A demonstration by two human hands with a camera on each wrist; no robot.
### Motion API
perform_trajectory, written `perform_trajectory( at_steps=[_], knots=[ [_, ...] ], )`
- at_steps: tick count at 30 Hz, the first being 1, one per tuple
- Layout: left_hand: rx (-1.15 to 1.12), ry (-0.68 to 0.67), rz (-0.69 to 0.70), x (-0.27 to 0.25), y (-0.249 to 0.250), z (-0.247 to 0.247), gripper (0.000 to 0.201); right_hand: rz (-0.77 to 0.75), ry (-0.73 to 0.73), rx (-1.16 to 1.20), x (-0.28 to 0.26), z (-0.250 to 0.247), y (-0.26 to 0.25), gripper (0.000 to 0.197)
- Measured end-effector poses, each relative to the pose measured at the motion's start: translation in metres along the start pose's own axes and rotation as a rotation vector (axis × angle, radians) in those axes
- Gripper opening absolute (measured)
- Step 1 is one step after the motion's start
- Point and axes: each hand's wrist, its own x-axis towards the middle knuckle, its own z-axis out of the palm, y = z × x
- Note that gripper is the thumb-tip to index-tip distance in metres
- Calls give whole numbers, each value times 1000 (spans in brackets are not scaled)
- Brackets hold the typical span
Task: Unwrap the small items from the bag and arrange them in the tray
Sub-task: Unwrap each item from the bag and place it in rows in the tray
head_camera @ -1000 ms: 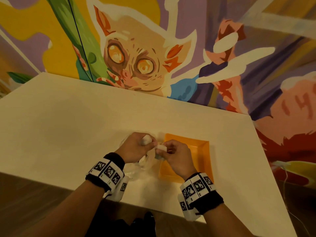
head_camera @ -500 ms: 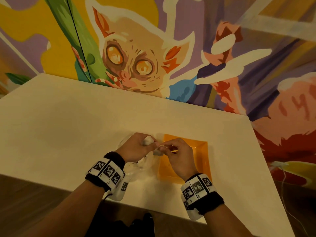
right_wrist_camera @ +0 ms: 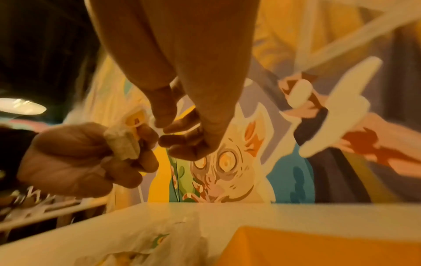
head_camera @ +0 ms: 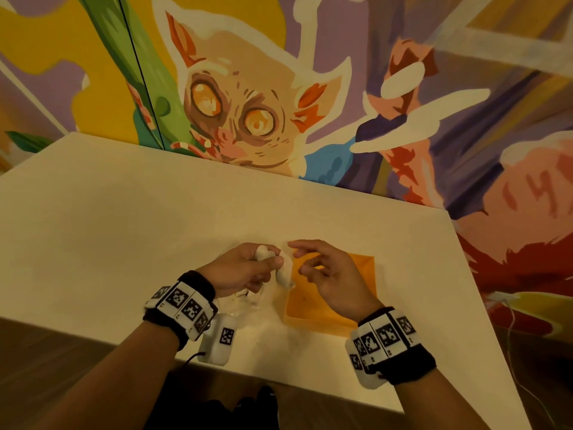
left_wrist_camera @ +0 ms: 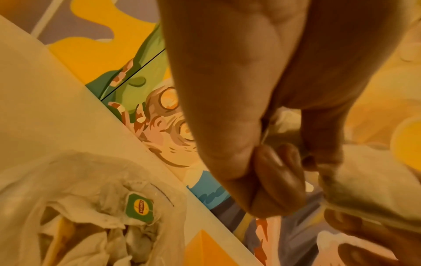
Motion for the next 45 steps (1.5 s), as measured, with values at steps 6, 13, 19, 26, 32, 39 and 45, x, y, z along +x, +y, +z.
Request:
perform_trajectory(
  at_steps=[6,13,19,26,32,39,45],
  knots=[
    [-35,-172,-46,1,4,2,16,-136,-138,-272,13,-5,-19,30],
    [136,244,60,7,-3,3,24,-82,-85,-438,25,-13,-9,7],
    [445,278,249,13,-5,9,8,-10,-152,-507,32,-13,-2,9],
    [521,315,197,25,-13,15,8,78,-10,-219,34,-13,17,19],
    [390,435,185,39,-24,18,13,263,32,-58,43,-15,48,13],
    [492,438,31,51,-38,13,14,394,218,-252,64,-23,84,12],
    [624,322,-113,53,-52,9,31,408,134,-544,82,-10,96,11]
  ],
)
